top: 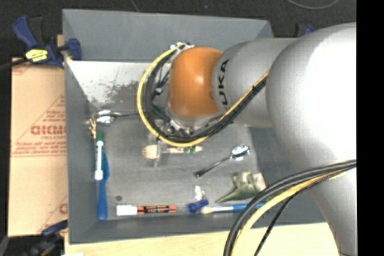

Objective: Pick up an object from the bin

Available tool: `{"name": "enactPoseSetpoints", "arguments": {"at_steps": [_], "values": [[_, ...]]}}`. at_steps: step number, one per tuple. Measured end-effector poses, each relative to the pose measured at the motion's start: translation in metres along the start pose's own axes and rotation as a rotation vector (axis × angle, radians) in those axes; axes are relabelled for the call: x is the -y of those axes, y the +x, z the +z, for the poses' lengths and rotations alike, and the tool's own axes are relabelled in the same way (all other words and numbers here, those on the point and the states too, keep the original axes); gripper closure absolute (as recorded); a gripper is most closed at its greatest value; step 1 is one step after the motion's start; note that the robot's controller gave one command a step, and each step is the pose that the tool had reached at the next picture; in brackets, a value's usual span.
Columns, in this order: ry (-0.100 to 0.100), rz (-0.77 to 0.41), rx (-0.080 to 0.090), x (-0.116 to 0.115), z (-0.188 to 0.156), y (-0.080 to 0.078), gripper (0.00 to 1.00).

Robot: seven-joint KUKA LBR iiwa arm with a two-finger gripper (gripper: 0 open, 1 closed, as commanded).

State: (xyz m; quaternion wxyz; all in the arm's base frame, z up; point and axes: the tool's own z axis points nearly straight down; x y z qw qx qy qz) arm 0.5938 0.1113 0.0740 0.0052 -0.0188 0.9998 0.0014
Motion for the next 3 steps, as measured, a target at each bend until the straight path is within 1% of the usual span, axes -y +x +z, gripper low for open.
{"name": "enactPoseSetpoints", "arguments": {"at_steps": [1, 2, 3], "values": [[-0.001, 0.001, 0.000, 0.000, 0.000, 0.000, 1.00], [0.000, 0.001, -0.006, 0.001, -0.031, 0.001, 1.00], [0.000, 0.001, -0.001, 0.001, -0.052, 0.000, 1.00]]}}
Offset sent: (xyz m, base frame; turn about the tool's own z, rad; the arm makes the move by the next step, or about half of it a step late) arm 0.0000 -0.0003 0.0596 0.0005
